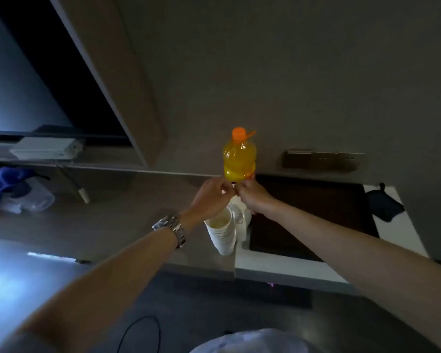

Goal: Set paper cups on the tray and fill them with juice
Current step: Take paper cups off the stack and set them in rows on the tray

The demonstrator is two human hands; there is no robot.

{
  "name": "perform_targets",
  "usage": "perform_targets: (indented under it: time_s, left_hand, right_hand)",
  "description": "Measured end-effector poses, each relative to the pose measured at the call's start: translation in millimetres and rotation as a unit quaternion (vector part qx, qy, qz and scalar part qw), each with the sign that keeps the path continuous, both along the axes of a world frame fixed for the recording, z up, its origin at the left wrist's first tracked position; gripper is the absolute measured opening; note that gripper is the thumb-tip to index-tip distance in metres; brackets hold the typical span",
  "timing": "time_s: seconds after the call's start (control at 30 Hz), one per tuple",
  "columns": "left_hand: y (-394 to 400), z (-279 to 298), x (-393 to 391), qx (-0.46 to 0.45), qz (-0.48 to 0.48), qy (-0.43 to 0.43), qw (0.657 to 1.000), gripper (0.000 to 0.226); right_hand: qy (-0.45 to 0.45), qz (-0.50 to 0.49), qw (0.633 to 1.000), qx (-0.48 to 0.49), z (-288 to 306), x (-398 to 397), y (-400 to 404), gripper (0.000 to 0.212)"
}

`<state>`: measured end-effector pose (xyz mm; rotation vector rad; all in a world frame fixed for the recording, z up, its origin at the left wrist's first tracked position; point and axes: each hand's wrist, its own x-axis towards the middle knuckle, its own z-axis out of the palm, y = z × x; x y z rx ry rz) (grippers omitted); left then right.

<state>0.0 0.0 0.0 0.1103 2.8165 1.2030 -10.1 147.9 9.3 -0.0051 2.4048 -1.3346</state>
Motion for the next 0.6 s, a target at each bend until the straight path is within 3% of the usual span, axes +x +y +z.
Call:
perform_targets:
  time_s: [0.03,0.07,0.2,0.27,0.43,0.6]
  left_hand:
    - [-5.6,-5.7,5.1,0.005,-0.009,0.005,1.0,0.004]
    - [-9.1,-9.4,8.5,-0.007,-0.007,0.004,1.0,0.011]
    - [-34.2,-33.7,28.8,0.01,-0.035,-0.035,0.999,0.067]
    - [-43.5,-43.0,33.2,0.055,-0.041,-0.054,0.996,0.08]
    - [-44.6,-61.3,49.1,0.176,-0.055,-0.051,0.982,0.08]
    - [-48.2,-93.7,59.7,0.15,-0.084,-0.103,0.98,0.087]
  right_hand:
    - [0.002,0.012,0.999,0.03,-2.7,2.6,-1.8,0.026]
    - [-0.003,0.018,0.998,0.066,-1.2,4.5,-2.4,0.026]
    - [-0.045,0.07,0.984,0.158,-4.4,17.1,-10.5,0.033]
    - [-0.056,0.085,0.98,0.169,-6.1,21.1,-12.4,0.04]
    - [-0.051,0.126,0.975,0.174,-22.1,28.0,-15.9,0.047]
    - [-0.043,0.126,0.977,0.165,-30.7,32.0,-19.4,0.049]
